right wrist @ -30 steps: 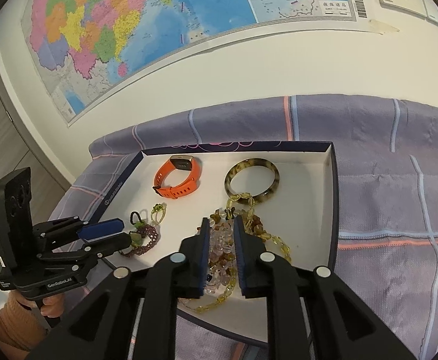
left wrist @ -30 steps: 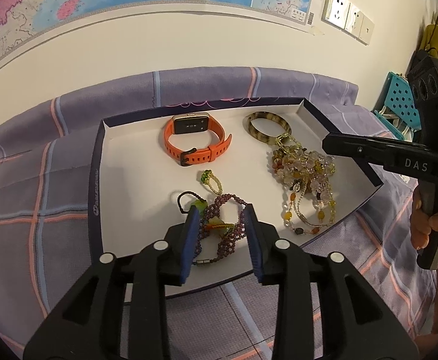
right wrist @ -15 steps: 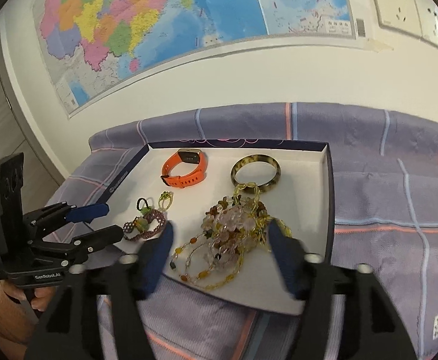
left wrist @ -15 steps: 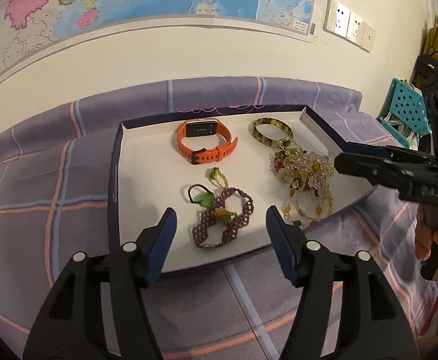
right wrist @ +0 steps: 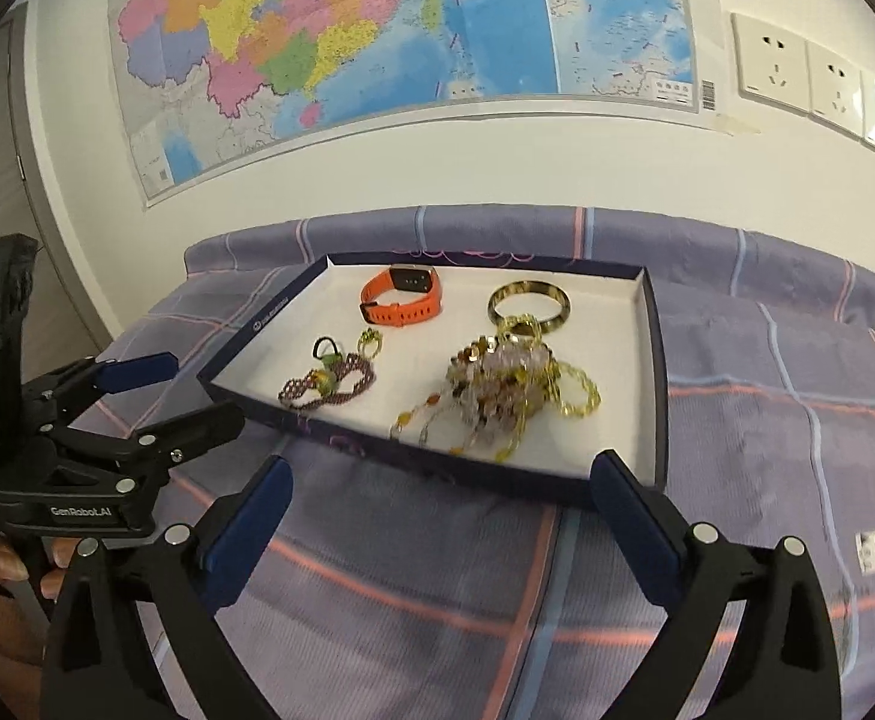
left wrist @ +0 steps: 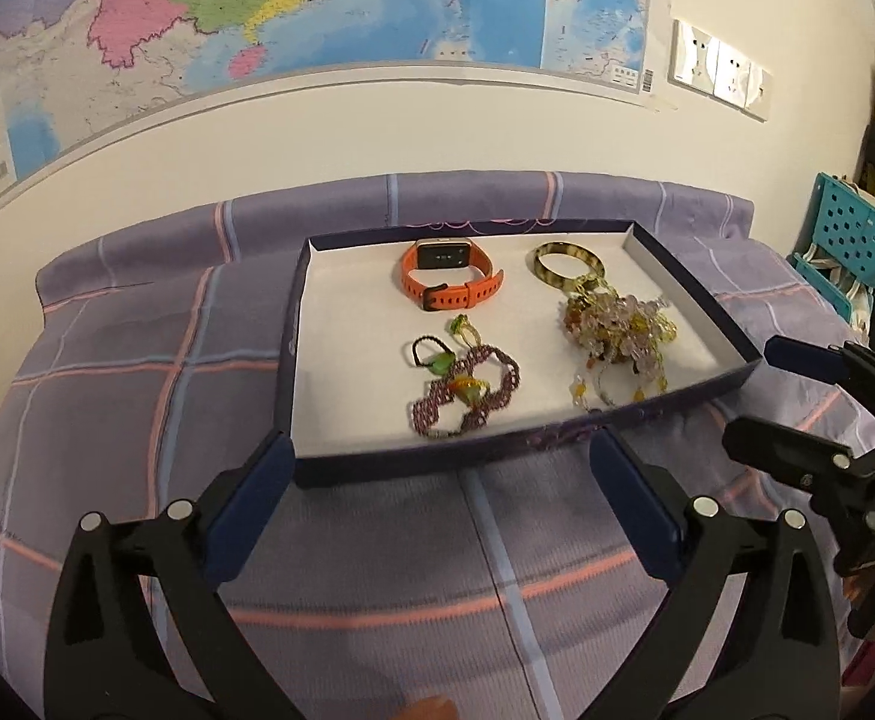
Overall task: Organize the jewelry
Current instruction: 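Lift both tools out of the box lid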
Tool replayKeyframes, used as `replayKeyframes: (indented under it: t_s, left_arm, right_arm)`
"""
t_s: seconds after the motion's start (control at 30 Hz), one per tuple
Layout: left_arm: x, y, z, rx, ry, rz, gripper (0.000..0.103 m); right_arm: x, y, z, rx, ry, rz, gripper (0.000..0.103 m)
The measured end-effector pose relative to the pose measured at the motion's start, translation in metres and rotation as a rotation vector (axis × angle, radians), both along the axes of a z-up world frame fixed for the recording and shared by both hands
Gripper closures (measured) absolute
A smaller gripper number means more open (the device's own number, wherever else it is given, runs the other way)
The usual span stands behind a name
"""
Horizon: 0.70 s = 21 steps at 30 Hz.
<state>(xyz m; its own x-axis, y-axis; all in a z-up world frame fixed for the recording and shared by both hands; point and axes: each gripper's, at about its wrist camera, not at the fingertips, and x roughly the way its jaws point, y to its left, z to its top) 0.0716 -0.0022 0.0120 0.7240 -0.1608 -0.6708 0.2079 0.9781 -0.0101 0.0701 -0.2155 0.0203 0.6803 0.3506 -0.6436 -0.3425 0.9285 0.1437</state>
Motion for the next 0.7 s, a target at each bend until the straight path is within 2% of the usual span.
replayKeyframes:
  t_s: [0.13,0.7]
  left_arm:
    - [-0.013,-0.001,0.000,0.022,-0.010,0.025,0.006]
    - [-0.045,-0.009,-0.008,0.007,0.022,0.053,0.006]
  right_arm:
    - [-0.011,0.002,-0.008,-0.021,0.022,-0.007,0.007]
    - [-0.035,-0.001,-0.014,-0.015,0.038,-0.032,0.007]
